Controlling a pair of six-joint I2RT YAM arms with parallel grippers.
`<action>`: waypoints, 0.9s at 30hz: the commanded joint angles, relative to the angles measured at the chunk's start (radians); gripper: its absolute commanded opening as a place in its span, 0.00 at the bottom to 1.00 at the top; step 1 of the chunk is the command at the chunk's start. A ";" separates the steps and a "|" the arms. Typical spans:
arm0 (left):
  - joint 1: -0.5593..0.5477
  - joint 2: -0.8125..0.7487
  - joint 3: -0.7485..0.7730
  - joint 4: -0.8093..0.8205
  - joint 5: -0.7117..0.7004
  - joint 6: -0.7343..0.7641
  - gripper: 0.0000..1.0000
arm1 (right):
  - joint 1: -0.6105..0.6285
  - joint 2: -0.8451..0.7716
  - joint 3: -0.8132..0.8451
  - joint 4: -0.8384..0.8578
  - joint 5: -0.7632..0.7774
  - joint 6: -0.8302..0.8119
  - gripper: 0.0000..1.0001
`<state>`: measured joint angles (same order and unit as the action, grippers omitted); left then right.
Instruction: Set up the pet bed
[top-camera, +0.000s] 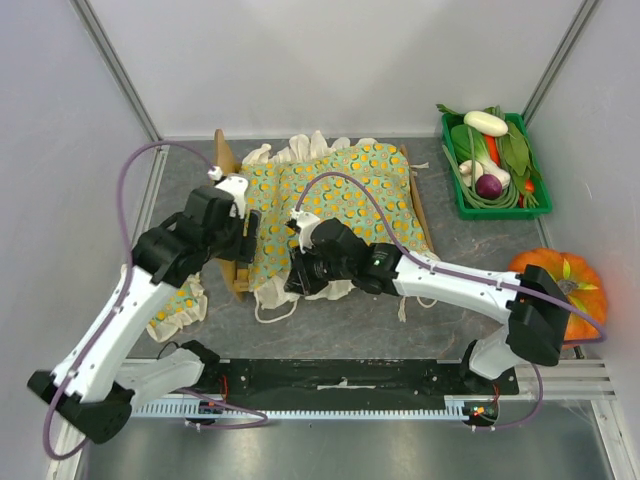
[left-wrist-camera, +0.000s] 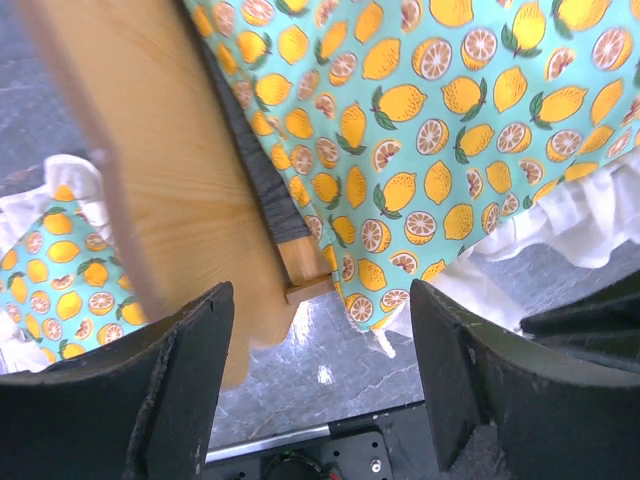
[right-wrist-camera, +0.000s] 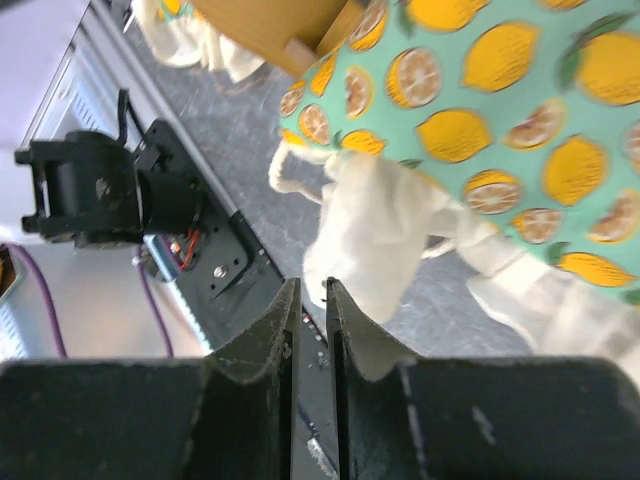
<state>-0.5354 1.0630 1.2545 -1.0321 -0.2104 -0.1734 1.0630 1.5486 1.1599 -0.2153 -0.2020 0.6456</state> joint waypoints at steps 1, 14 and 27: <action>0.003 -0.116 0.005 0.010 -0.139 -0.086 0.80 | -0.005 -0.079 0.012 0.004 0.164 -0.050 0.23; 0.003 -0.285 -0.116 0.098 -0.095 -0.209 0.94 | 0.006 -0.035 -0.143 0.079 0.235 0.051 0.21; 0.008 -0.086 -0.201 0.205 -0.188 -0.152 0.94 | -0.147 0.278 0.029 0.160 0.345 -0.073 0.19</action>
<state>-0.5335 0.9600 1.0439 -0.9264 -0.3519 -0.3351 1.0058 1.7554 1.1023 -0.1459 0.0818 0.6357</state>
